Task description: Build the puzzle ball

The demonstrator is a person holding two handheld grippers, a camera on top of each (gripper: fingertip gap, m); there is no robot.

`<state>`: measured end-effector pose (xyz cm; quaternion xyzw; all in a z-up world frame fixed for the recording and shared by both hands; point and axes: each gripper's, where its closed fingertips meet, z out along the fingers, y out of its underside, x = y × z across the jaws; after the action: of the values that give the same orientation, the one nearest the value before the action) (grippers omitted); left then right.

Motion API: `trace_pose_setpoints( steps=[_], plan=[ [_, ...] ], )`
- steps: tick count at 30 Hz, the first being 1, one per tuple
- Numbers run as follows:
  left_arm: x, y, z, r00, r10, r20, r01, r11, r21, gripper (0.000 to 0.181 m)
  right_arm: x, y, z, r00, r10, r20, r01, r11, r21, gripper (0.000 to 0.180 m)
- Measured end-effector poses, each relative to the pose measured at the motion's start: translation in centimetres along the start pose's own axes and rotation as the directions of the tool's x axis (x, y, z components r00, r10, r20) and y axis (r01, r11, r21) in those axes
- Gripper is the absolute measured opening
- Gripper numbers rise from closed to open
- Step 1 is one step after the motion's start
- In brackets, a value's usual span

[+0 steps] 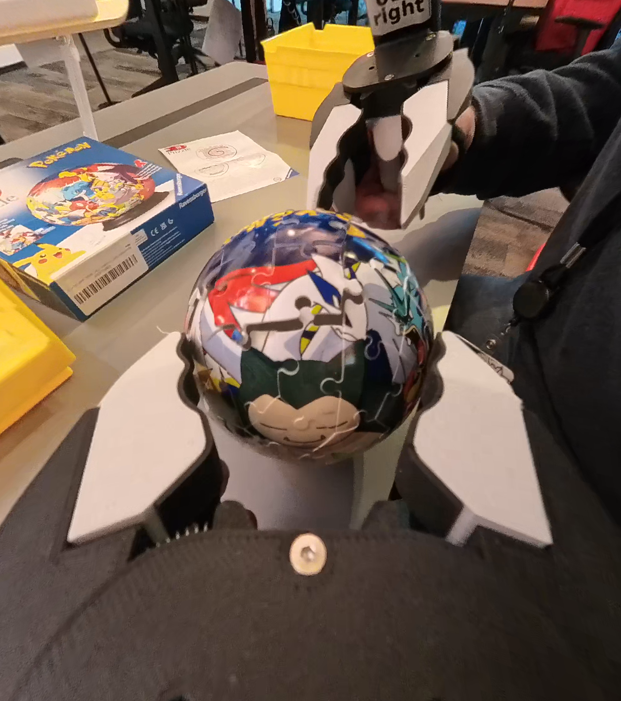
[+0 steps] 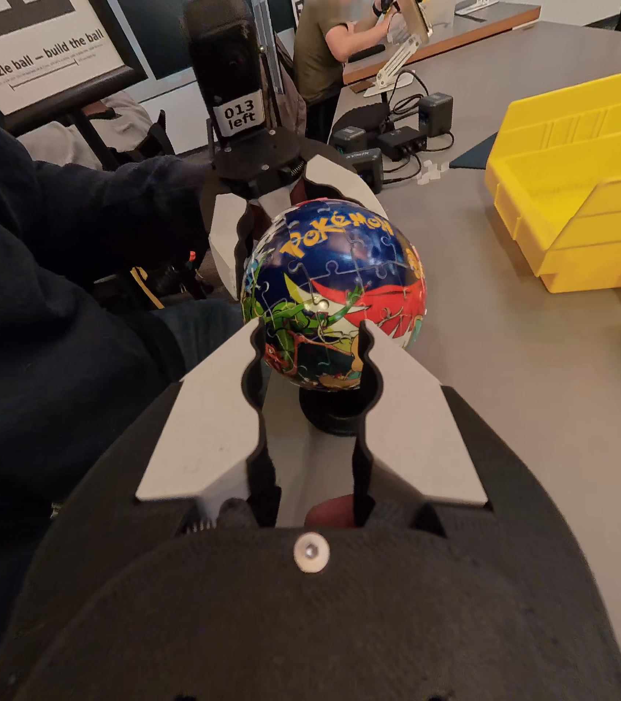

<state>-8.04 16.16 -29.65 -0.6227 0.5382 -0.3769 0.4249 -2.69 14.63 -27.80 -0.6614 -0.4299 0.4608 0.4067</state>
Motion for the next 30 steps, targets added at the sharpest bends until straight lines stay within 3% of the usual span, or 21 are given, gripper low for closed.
trace_pose_setpoints(
  steps=[1, 17, 21, 30],
  plan=[
    [-0.1, 0.1, -0.1, 1.000, -0.011, -0.003, 0.011, 1.000, 0.006, 0.115, 0.0, -0.1, 0.1, 1.000, -0.005, 0.000, 0.005, 1.000, 0.001, 0.047],
    [-0.5, 0.4, -0.7, 0.998, -0.056, -0.018, 0.057, 0.998, 0.025, 0.116, -0.9, -0.5, 0.6, 0.996, -0.094, 0.001, 0.094, 0.995, 0.016, 0.048],
    [-0.8, 0.4, -0.7, 0.997, -0.079, -0.016, 0.080, 0.996, 0.034, 0.115, -1.3, 0.0, 0.8, 0.992, -0.125, 0.009, 0.125, 0.992, 0.008, 0.038],
    [-0.9, 0.4, -0.8, 0.997, -0.074, -0.016, 0.075, 0.997, 0.031, 0.114, -0.4, -1.1, 0.3, 0.990, -0.139, -0.014, 0.140, 0.989, 0.053, 0.053]
  ],
)
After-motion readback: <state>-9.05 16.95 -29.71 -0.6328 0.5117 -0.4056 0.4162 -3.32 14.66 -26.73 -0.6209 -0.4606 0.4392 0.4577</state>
